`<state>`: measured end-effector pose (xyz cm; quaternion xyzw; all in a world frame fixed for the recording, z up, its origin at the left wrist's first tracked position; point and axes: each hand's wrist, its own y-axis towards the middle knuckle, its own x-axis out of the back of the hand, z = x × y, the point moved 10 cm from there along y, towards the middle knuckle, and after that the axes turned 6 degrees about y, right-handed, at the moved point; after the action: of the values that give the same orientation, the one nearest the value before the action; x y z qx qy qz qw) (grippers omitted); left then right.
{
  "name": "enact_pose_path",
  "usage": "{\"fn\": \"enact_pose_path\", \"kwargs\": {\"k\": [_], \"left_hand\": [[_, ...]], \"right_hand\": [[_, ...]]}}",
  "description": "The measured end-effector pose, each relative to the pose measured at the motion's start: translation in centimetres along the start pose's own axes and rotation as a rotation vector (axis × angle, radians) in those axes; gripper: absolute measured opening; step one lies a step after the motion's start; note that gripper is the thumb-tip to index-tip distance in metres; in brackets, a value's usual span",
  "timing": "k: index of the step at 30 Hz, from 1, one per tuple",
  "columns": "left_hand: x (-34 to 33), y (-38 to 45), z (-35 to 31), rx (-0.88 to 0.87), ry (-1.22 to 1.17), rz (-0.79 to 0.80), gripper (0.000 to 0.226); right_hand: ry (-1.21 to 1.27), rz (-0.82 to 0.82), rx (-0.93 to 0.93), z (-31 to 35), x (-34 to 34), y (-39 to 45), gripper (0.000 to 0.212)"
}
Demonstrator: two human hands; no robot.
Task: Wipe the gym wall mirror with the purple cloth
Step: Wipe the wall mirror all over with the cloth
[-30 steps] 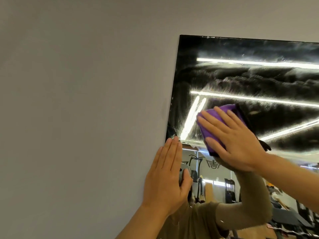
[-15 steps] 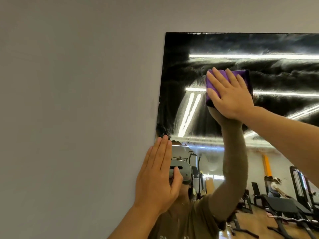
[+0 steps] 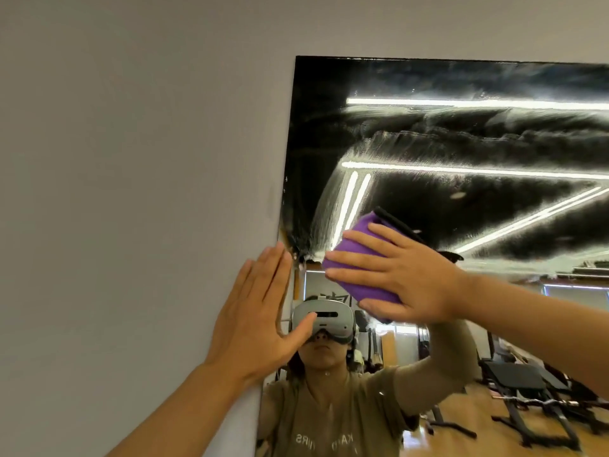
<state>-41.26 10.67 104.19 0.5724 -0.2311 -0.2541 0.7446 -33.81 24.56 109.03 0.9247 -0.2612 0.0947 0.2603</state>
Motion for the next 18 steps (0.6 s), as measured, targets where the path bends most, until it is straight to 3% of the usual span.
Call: {"fn": "enact_pose_path", "kwargs": {"k": [2, 5, 7, 9, 14, 18], "left_hand": [[0.3, 0.3, 0.6, -0.083, 0.042, 0.042, 0.092], [0.6, 0.7, 1.3, -0.168, 0.068, 0.100, 0.096], [0.7, 1.0, 1.7, -0.170, 0.072, 0.121, 0.102], [0.7, 1.2, 2.1, -0.159, 0.068, 0.132, 0.108], [0.5, 1.3, 2.5, -0.153, 0.038, 0.169, 0.117], [0.3, 1.4, 2.6, -0.169, 0.038, 0.181, 0.119]], "right_hand": [[0.000, -0.008, -0.041, -2.0, 0.9, 2.1, 0.061], [0.049, -0.079, -0.258, -5.2, 2.3, 5.8, 0.066], [0.061, -0.167, -0.402, -5.8, 2.8, 7.2, 0.068], [0.051, -0.220, -0.433, -4.2, 2.6, 7.3, 0.065], [0.006, -0.113, -0.046, 4.5, -0.5, 4.4, 0.057], [0.010, 0.011, 0.204, 5.8, -1.4, 3.6, 0.056]]}}
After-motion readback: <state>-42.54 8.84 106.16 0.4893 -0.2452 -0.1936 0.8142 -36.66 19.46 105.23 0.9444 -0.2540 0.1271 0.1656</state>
